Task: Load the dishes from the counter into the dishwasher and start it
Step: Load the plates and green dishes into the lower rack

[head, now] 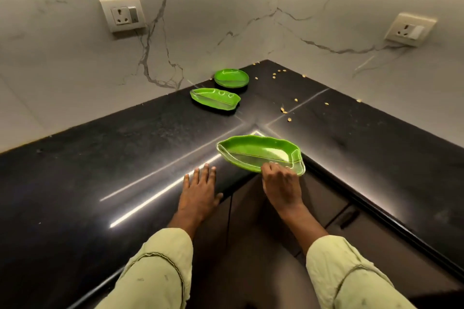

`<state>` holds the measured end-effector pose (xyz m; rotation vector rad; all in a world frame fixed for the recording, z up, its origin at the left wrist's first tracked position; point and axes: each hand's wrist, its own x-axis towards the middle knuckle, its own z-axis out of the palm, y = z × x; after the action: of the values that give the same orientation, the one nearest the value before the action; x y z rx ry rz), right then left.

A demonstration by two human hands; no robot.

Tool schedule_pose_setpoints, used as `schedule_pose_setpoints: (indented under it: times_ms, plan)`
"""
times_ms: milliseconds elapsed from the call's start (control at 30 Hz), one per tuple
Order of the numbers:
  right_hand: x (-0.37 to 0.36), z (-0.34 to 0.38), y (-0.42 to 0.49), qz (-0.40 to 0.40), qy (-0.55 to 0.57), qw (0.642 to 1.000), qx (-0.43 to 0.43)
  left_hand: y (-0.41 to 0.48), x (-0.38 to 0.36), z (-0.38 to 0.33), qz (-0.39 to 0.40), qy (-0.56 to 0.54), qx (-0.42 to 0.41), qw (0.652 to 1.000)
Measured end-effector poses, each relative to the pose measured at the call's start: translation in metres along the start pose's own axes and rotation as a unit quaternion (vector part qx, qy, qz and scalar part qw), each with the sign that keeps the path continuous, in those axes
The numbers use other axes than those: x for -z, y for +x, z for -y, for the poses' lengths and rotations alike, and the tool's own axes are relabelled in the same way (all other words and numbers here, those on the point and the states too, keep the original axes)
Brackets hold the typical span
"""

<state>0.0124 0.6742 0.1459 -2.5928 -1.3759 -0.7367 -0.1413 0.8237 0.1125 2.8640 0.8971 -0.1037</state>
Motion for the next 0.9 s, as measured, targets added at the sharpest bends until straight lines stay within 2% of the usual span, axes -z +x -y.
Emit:
schedule_pose_setpoints:
  times_ms: [200, 567, 900]
  plan:
    - [0.029, -0.014, -0.075, 0.044, -0.028, 0.998, -0.029, -0.067, -0.011, -0.027, 0.019, 0.011, -0.017, 1.0]
    - [0.107, -0.041, -0.237, 0.026, -0.017, 0.998, -0.048, -0.205, -0.034, -0.101, 0.043, 0.026, -0.051, 0.997]
    - [0.173, -0.066, -0.382, 0.105, -0.042, 0.985, -0.128, -0.311, -0.061, -0.164, 0.068, 0.042, -0.123, 0.989]
